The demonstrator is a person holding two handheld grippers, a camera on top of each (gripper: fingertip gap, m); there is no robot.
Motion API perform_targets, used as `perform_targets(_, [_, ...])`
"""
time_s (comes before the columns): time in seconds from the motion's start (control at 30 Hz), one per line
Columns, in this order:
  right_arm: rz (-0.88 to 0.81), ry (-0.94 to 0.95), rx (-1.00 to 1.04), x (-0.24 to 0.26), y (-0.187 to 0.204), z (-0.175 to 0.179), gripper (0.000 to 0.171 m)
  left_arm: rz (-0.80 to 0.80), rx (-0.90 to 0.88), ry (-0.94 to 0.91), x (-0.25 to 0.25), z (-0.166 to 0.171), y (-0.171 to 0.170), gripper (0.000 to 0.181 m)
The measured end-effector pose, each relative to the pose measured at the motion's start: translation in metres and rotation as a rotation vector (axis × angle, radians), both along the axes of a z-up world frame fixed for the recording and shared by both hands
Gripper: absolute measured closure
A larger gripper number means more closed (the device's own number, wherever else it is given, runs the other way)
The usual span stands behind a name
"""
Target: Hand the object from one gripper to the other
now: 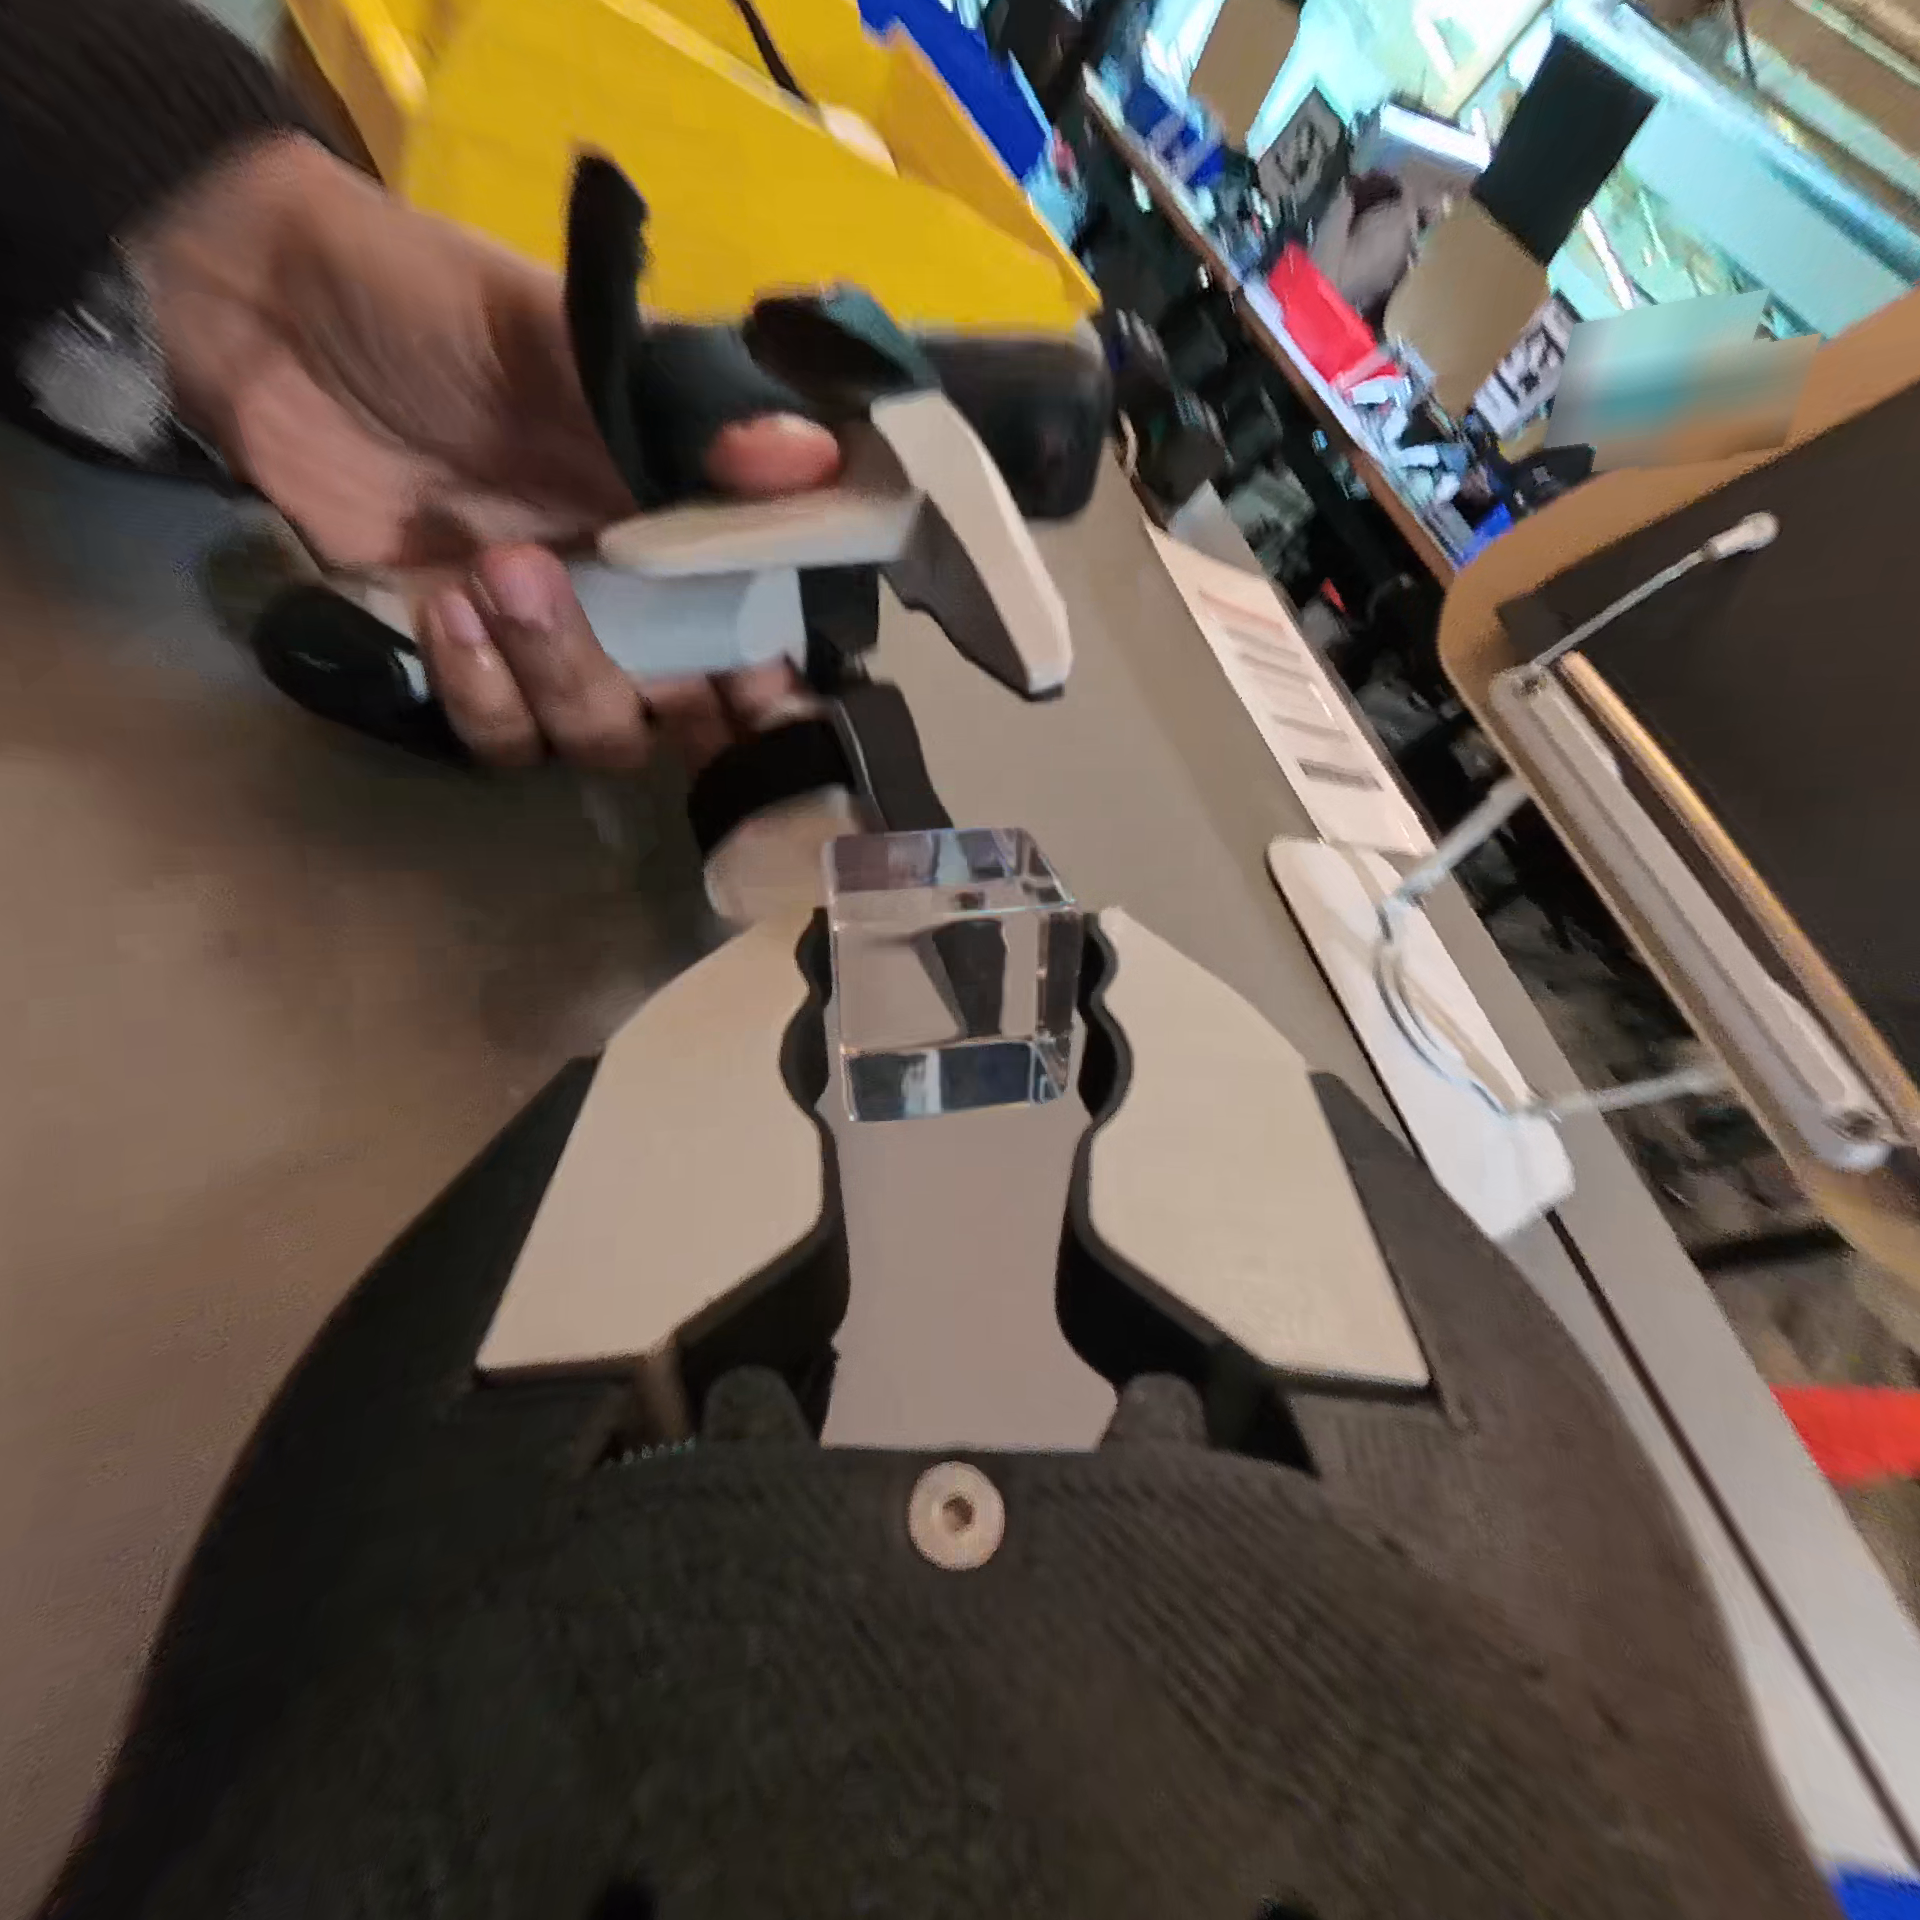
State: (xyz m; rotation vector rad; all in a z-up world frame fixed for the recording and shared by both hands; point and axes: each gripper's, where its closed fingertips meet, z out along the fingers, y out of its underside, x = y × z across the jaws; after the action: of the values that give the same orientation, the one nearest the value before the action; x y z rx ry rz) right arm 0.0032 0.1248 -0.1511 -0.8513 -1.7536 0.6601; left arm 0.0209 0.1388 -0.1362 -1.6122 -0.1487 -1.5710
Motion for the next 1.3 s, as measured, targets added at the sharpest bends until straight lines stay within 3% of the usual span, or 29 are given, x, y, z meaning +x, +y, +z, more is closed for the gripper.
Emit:
perform_targets(0.2, [-0.257, -0.168, 0.358, -0.001, 0.027, -0.021, 0.124, 0.136, -0.039, 0.390, -0.007, -0.026, 0.006, 0.104])
perform_targets(0.43, [-0.339, -0.281, 0.561, -0.002, 0.020, -0.031, 0.124, 0.146, -0.053, 0.620, 0.004, -0.043, 0.005, 0.112])
perform_targets(0.67, [-0.343, -0.278, 0.587, -0.005, 0.011, -0.030, 0.124, 0.136, -0.055, 0.625, 0.010, -0.047, 0.005, 0.119])
perform_targets(0.77, [-0.342, -0.273, 0.590, -0.005, 0.009, -0.029, 0.125, 0.141, -0.049, 0.628, 0.010, -0.046, 0.005, 0.133])
perform_targets(0.97, [-0.328, -0.201, 0.583, -0.008, 0.009, -0.020, 0.124, 0.162, -0.014, 0.628, 0.006, -0.039, 0.005, 0.134])
perform_targets(1.1, [-0.304, -0.084, 0.462, -0.010, 0.014, -0.006, 0.094, 0.187, -0.017, 0.536, -0.004, -0.032, 0.007, 0.135])
perform_targets(1.3, [-0.220, -0.011, 0.022, -0.012, 0.021, -0.005, 0.065, 0.187, -0.024, 0.224, -0.021, -0.012, 0.007, 0.135])
